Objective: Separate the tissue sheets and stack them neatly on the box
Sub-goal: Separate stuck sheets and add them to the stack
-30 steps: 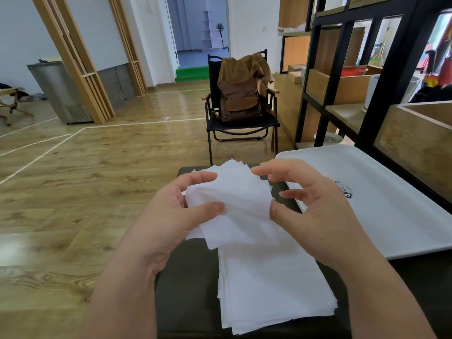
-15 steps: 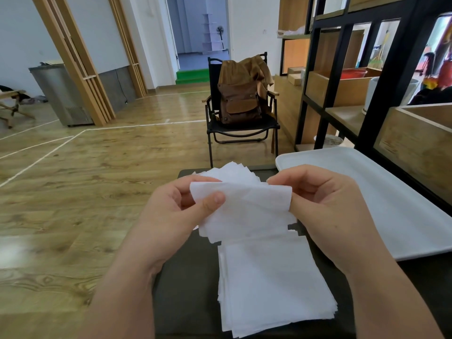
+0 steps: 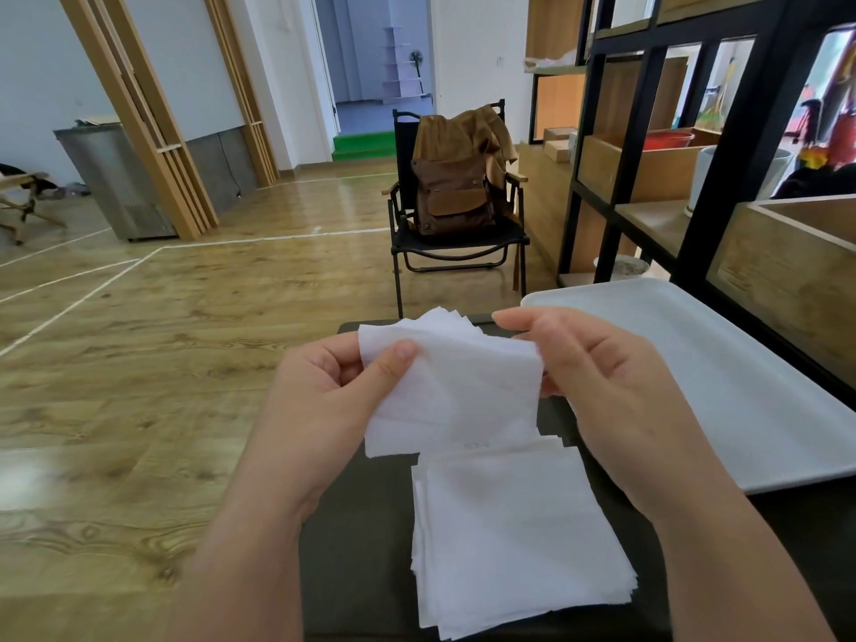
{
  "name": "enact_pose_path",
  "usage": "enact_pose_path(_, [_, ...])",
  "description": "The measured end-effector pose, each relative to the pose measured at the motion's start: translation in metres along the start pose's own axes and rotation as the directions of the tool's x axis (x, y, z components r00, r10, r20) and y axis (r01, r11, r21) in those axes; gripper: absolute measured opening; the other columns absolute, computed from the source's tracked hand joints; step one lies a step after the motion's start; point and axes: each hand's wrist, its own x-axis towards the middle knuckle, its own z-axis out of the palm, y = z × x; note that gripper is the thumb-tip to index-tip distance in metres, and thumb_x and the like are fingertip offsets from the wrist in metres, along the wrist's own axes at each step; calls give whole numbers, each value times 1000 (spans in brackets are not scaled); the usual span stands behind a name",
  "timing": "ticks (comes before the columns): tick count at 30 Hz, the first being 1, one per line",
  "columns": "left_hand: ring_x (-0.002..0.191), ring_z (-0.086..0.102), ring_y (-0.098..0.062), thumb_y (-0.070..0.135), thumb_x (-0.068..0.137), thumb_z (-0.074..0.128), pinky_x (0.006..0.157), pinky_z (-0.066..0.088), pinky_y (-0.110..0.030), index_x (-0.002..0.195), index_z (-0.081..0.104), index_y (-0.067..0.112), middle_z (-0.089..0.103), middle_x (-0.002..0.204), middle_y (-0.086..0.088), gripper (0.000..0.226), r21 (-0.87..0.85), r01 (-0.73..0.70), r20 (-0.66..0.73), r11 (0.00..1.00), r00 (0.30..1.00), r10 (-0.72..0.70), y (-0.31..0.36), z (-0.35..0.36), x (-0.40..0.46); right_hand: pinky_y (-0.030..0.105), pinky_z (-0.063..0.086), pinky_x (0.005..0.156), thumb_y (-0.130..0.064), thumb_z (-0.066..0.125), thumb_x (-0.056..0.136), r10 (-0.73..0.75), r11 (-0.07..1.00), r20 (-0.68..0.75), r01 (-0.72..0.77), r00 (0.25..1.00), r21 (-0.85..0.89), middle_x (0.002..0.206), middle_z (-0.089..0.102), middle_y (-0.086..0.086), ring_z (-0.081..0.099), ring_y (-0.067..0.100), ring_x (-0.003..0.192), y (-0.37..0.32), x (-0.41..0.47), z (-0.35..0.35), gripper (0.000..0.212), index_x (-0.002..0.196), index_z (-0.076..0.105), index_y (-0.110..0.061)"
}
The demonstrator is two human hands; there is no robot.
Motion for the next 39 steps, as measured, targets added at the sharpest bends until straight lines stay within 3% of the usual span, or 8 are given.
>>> enact_pose_path(7, [80,75,-20,41,72,70,64,59,-25,89,79,22,78,88,-6,27,18,45,17,999,999,-45,2,1,-2,31,57,66,-60,67,56,31,992,21,-29,999,-121,86,69,-19,63,11,80,5,0,0,44,94,75,-39])
enact_pose_path(12, [78,75,-20,38,73,70,61,58,-24,88,79,21,78,87,-6,25,-3,59,10,998,998,-59,4,3,-3,17,52,69,-61,69,59,9,971,73,9,997,-241,95,67,-27,61,0,94,5,-1,-2,44,100,71,-45])
enact_pose_path(17, [78,75,-20,41,71,70,63,59,-25,87,80,21,78,86,-6,27,36,67,21,997,998,-67,5,2,-4,15,48,52,-36,62,86,-20,981,2,20,1000,-191,80,70,-18,60,18,73,10,1,-2,13,87,75,-41])
enact_pose_path(24, [80,75,-22,40,73,69,64,59,-26,89,79,19,78,89,-8,29,32,88,67,996,994,-90,8,2,-6,10,48,62,-71,58,61,-29,945,121,67,992,-321,92,65,-31,60,-2,87,7,-1,-7,41,96,66,-52])
enact_pose_path(29, [79,75,-18,38,71,69,60,55,-20,87,80,20,78,88,-6,26,21,143,85,989,986,-144,7,2,-6,11,48,64,-34,56,90,-7,943,175,65,985,-327,88,68,-31,62,1,84,9,-1,-7,19,90,69,-50])
enact_pose_path(31, [79,75,-17,36,72,69,59,55,-19,89,80,20,78,90,-6,26,46,173,128,984,976,-177,7,1,-6,16,49,61,-30,53,95,42,961,183,11,982,-278,84,72,-17,65,6,79,8,-2,-8,24,89,74,-38])
enact_pose_path(34, [65,71,-12,41,68,67,50,51,-17,84,81,22,77,81,-3,28,127,203,189,971,956,-225,9,0,-8,36,53,78,-36,53,94,159,975,145,-132,977,-181,89,74,4,68,24,85,7,-2,-13,28,90,75,-21])
enact_pose_path(39, [50,58,-8,47,70,66,42,42,-15,76,79,25,74,72,0,26,261,217,296,941,909,-292,7,-1,-8,39,55,88,-40,58,90,458,889,232,-436,858,-143,92,77,-4,73,16,88,11,-4,-22,27,92,76,-21])
